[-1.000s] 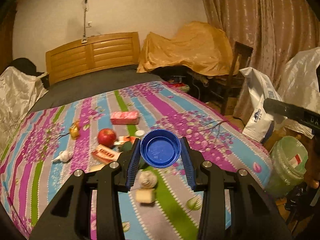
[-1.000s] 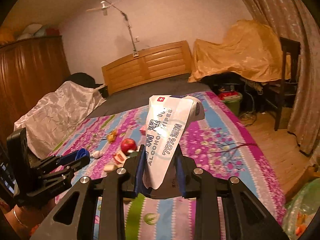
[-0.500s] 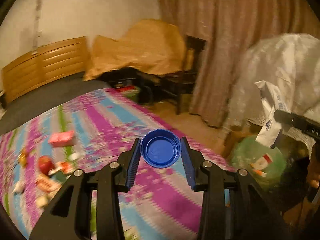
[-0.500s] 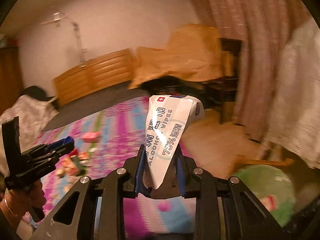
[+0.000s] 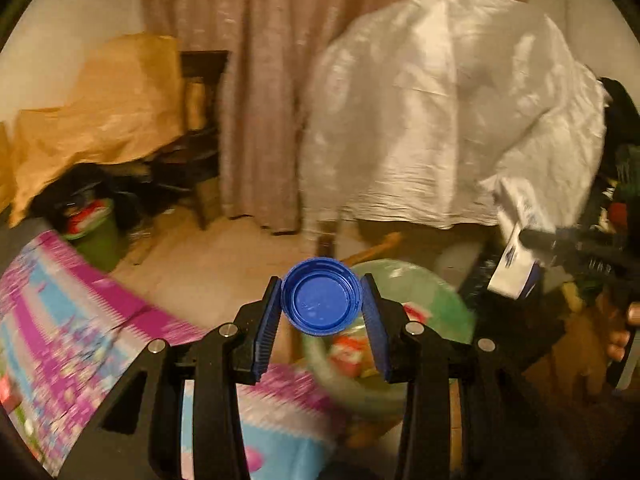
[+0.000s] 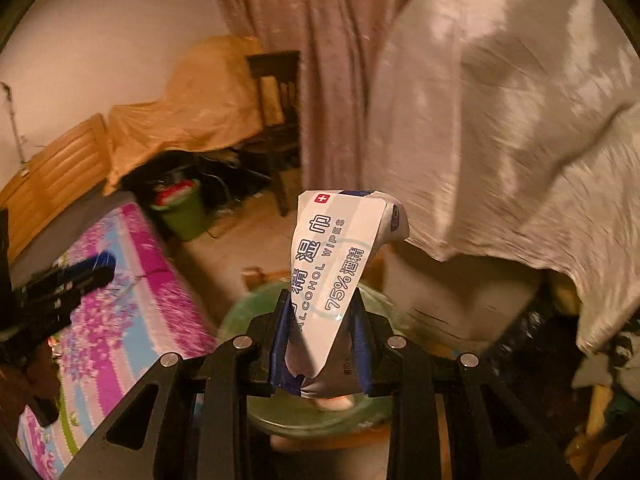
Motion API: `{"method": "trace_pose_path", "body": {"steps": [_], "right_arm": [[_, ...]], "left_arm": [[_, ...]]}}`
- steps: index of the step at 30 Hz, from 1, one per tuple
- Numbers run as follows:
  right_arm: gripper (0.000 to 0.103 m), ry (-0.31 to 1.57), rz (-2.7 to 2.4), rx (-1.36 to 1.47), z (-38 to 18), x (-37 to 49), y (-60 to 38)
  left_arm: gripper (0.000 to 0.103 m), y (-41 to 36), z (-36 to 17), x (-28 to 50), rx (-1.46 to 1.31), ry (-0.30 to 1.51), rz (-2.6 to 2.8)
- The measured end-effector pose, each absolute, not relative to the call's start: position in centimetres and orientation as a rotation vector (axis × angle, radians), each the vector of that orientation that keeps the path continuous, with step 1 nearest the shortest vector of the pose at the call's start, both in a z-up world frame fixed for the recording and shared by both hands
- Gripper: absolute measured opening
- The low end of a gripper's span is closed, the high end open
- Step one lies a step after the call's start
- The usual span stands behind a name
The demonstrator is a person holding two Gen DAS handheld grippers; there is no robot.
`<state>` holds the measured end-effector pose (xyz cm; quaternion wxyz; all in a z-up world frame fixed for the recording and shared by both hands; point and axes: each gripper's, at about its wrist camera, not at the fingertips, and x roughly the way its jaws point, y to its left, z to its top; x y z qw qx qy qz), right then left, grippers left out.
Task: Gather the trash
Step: 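Carry the blue cap and wipes pack over the green bin with both tools, then open the left tool over the bin while the right tool releases the wipes pack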
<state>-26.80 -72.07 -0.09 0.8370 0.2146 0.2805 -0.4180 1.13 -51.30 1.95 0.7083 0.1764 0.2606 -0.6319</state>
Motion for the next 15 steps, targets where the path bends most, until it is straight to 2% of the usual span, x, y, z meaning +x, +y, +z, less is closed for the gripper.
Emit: {"method": "trace_pose_path", "body": {"steps": [6,15], "right_arm": [[0.03,0.641,-0.906,0.513,-1.2,-28.0,-73.7],[0.029,0.719,-0.85,0.519,-3.3,-25.3,-75.0]], "left_arm": [[0.038,-57.1,0.3,-2.1,0.439,0.63,-1.488],[0.038,-59.7,-2.0,-3.7,0.524,0.669,-1.493]]}}
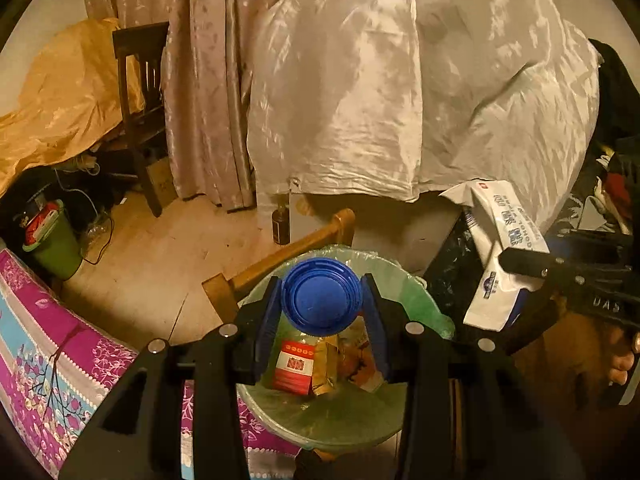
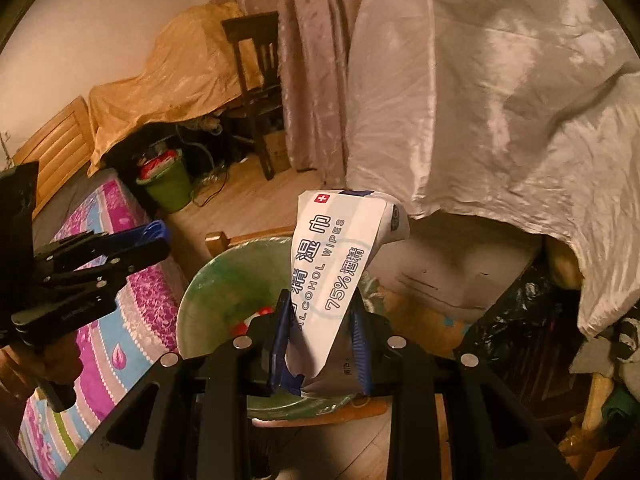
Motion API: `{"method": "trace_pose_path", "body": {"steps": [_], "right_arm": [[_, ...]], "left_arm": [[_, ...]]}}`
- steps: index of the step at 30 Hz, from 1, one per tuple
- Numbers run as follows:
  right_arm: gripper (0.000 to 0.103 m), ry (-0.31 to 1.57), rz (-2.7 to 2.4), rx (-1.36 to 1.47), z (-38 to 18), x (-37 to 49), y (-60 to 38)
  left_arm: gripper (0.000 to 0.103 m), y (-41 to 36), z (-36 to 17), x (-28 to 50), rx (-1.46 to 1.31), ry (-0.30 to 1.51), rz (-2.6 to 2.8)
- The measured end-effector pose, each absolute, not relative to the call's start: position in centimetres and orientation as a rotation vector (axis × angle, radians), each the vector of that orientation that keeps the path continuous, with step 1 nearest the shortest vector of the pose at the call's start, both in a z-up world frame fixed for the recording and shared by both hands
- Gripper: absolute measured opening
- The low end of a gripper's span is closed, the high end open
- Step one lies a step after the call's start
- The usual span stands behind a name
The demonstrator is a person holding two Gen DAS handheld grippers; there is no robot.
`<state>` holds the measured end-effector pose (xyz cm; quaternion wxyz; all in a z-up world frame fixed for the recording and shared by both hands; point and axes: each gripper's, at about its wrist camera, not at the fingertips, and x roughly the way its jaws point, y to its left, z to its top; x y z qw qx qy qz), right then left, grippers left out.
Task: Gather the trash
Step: 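Open the left tool over the bin while the right tool releases the wipes pack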
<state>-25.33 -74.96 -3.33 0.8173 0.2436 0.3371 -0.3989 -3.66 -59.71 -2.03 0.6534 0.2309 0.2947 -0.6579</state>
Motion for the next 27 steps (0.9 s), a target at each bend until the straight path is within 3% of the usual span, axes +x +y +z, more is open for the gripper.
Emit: {"method": "trace_pose_path", "body": {"steps": [11,12,13,14,27], "right_arm": [[0.031,0.777,-0.776,0.477,-4.9,-21.9,-76.5],[0.034,0.778,-0.761,0.476,-5.2,-21.6,-76.7],[0.038,0.782,-0.769,0.486,-5.5,-21.4,-77.1],[0.046,0.786,-0.78,0.493,-5.8,-21.3,-77.4],[0.046,0.743,-0.797,0.517,-7.2,-22.0,-77.4]], "left_arm": [[0.039,-61.0,-3.3,-3.1,0.55,0.704,-1.47],[0.049,-61.3,-3.5,-3.2,0.555,0.714,-1.467],[0.074,-61.6,-3.8,-3.1,0.566,0.729,-1.449],[0.079,-61.7,-3.9,-3.0,0.565,0.727,-1.43],[0.078,-59.5,-3.4,-0.7,0.525,0.692,-1.315]]}}
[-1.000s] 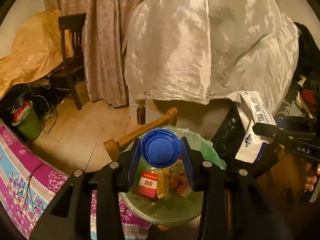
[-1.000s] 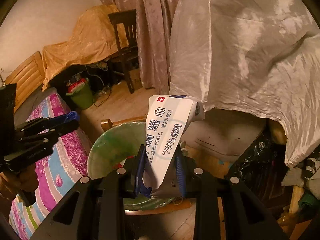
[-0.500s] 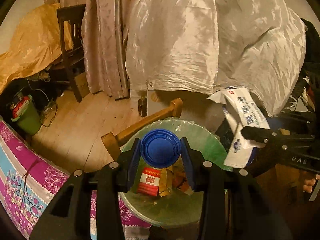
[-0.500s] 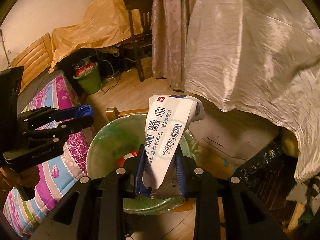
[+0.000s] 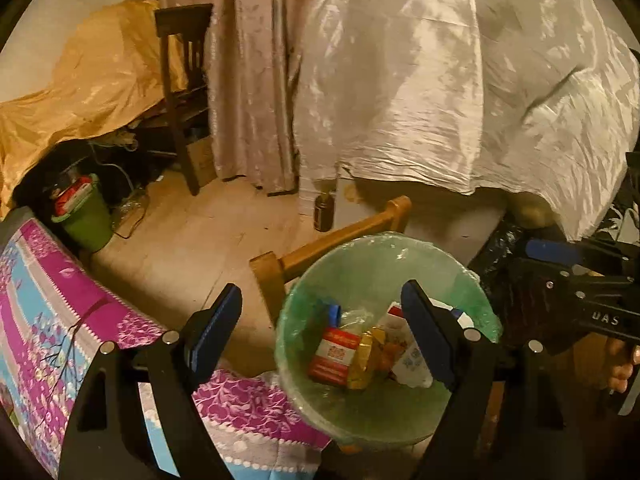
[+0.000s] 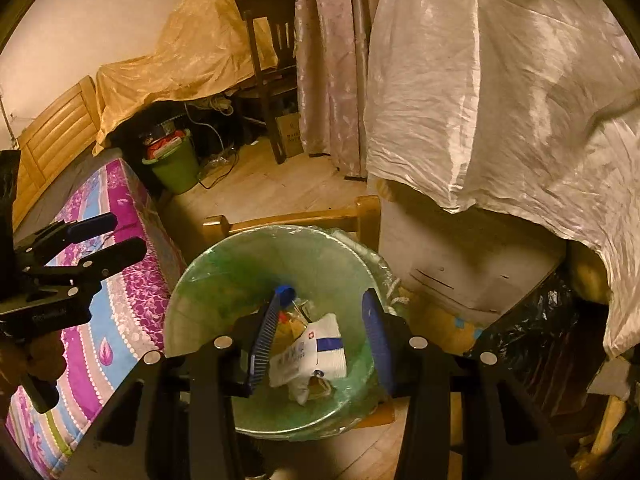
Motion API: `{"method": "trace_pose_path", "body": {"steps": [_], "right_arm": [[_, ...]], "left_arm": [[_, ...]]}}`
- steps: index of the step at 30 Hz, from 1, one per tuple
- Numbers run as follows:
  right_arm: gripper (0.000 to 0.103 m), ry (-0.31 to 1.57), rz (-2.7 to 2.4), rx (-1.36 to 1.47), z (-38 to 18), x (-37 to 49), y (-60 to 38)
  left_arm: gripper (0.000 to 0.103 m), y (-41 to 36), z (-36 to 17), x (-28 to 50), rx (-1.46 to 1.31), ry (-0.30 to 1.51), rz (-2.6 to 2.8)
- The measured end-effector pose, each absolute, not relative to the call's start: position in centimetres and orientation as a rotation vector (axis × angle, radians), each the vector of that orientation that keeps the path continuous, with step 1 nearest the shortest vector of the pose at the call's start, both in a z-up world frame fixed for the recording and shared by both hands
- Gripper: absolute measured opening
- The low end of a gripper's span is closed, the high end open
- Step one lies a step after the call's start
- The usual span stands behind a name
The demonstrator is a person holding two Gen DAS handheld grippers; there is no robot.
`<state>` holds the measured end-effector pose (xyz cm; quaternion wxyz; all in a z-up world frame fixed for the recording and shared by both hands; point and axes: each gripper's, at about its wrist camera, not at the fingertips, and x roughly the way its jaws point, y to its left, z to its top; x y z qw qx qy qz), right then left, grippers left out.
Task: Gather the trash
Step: 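Open the left tool over the bin while the right tool releases the wipes pack, then move both open tools back over the trash on the quilt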
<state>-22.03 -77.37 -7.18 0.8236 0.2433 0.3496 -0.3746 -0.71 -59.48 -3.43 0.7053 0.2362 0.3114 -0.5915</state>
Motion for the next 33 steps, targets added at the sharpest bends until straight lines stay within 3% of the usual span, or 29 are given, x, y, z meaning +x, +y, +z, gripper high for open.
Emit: {"method": "trace_pose_path", "body": {"steps": [17,21,33], "right_arm": [[0.046,0.52,-0.924,0.379,-3.4,-22.1,-70.9],[0.056,0.469,-0.945,0.328,-2.4,-21.7,-68.8],[0.06,0.455,-0.832,0.207,-0.6,-16.6,-61.3]], "left_arm": [[0.079,-53.3,-1.0,-0.1,0.472,0.538,-1.145],[0.079,-50.6,-0.7,0.5,0.448,0.523,-1.105],[0.083,-39.2,-0.8,3.7,0.36,0.506,-0.905]]}}
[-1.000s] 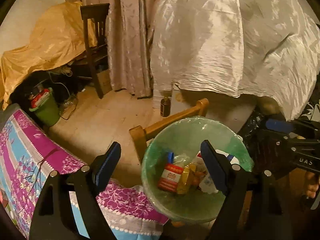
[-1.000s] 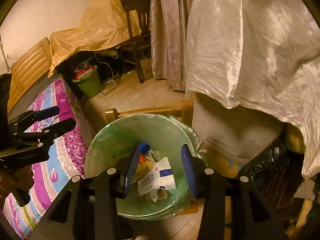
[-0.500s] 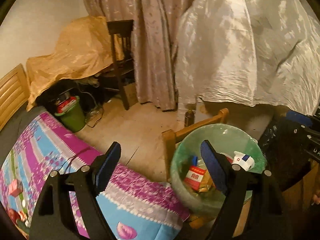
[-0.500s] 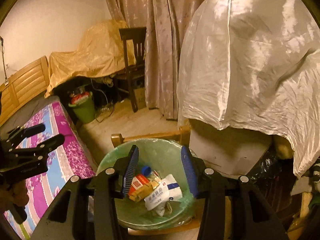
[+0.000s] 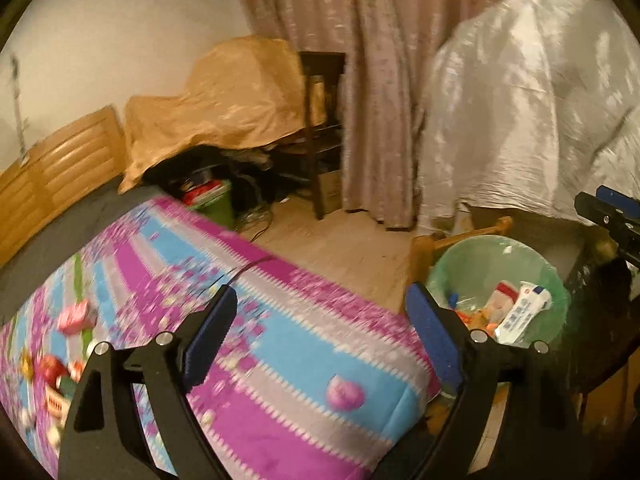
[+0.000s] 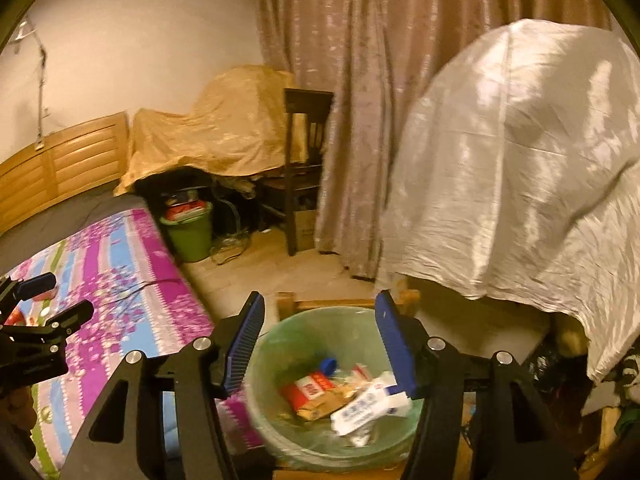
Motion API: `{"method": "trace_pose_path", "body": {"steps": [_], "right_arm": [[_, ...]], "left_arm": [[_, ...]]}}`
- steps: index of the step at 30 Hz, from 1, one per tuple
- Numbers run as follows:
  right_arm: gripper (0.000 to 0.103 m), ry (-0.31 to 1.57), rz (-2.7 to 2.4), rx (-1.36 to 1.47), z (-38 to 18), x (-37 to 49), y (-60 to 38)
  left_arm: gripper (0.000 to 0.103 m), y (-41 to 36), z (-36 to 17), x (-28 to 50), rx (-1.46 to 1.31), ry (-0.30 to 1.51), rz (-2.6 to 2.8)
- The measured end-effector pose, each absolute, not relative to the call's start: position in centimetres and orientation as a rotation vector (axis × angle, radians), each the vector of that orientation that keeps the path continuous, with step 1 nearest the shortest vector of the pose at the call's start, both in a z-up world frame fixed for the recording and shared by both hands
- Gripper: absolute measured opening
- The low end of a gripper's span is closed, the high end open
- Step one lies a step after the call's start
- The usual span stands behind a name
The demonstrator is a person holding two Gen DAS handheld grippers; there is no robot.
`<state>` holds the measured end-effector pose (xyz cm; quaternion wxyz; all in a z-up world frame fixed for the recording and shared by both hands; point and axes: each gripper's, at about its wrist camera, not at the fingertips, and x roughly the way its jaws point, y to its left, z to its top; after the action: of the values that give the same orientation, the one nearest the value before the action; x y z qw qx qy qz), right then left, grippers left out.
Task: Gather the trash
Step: 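Move both open tools back over the trash on the quilt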
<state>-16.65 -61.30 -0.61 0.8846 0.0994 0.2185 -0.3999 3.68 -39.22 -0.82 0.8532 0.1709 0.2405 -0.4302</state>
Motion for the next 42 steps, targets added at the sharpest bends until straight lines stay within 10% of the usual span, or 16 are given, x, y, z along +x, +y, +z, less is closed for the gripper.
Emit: {"method": "trace_pose_path", "body": {"steps": [28,42], "right_arm": [[0.066,0.642,-0.094,0.001,-3.5,6.4,-34.8],[0.066,0.748,0.106,0.018,-8.8,11.3,-26.5]], "left_arm": [[0.083,-3.1,-6.3,10.2,0.099,0.686,-0.159],[0.083,2.0,-7.6,12.4,0.123,0.727,-0.007]]}}
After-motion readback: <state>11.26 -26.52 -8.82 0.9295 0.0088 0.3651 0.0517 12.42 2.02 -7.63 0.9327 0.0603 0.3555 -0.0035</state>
